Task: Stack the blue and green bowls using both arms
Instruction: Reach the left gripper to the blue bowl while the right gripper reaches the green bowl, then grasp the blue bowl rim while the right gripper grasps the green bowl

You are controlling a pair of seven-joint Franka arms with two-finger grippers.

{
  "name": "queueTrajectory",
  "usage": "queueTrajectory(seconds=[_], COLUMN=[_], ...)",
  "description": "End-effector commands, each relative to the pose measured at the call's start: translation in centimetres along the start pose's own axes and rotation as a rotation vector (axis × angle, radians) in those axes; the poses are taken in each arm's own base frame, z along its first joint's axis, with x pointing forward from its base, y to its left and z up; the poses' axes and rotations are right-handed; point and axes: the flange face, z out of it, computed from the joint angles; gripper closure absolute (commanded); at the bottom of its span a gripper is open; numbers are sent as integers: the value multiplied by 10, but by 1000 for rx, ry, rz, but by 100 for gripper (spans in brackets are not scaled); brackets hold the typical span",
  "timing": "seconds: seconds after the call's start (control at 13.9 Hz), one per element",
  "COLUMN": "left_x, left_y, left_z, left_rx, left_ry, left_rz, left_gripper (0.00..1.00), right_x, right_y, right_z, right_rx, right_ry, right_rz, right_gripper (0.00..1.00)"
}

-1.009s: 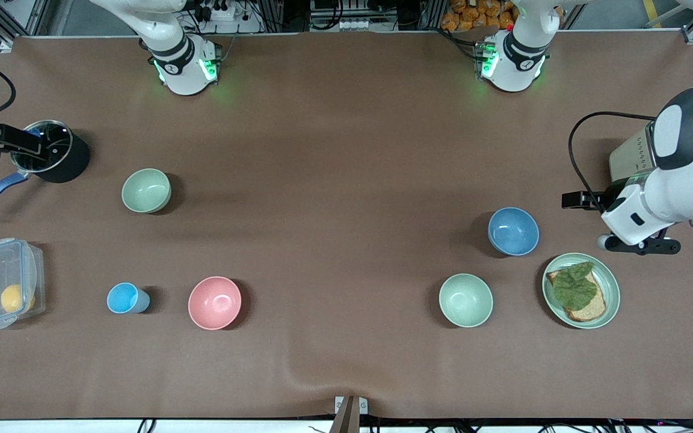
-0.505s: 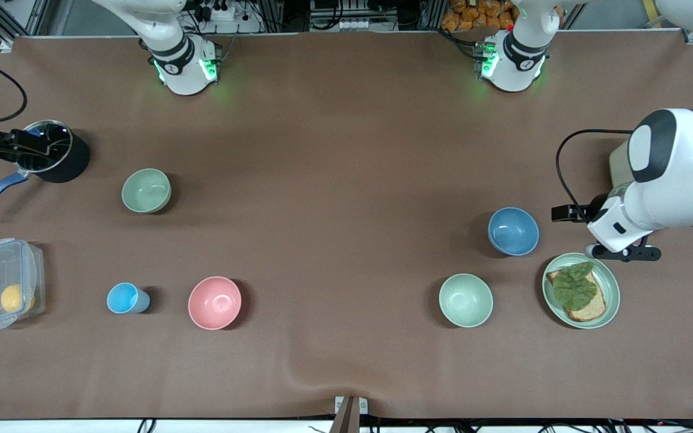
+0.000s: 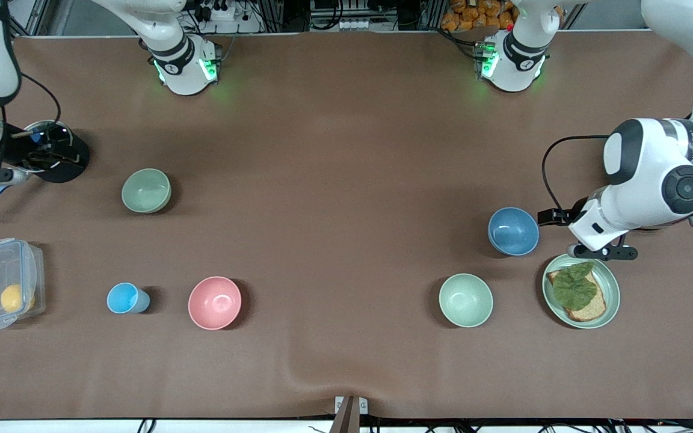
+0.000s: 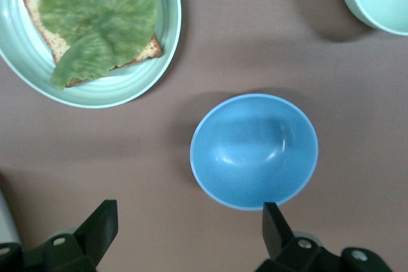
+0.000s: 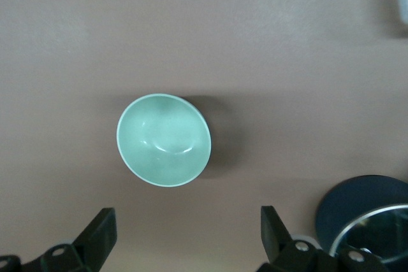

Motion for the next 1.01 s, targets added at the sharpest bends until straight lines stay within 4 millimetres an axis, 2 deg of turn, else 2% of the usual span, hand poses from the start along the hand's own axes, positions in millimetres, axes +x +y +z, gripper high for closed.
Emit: queueTrajectory(seconds=[0.0, 0.22, 0.5, 0.65, 0.94], left_x=[-13, -7, 11, 21, 31], left_y=[-2, -2, -1, 0, 2], left_z=[24, 51, 73, 84, 106], left_rx=[11, 2, -12, -15, -22], left_ry=[35, -6, -19, -26, -52], left_rz=[8, 8, 5, 4, 8], left_gripper=[0, 0, 0, 0, 0], right_x=[-15, -23, -24, -23, -15], right_y=[-6, -5, -4, -1, 4], right_z=[24, 68, 96, 117, 158], right_rx=[3, -37, -50, -74, -125], right_ry=[31, 91, 86, 107, 147], right_rz=[-18, -10, -10, -6, -9], right_gripper=[0, 0, 0, 0, 14])
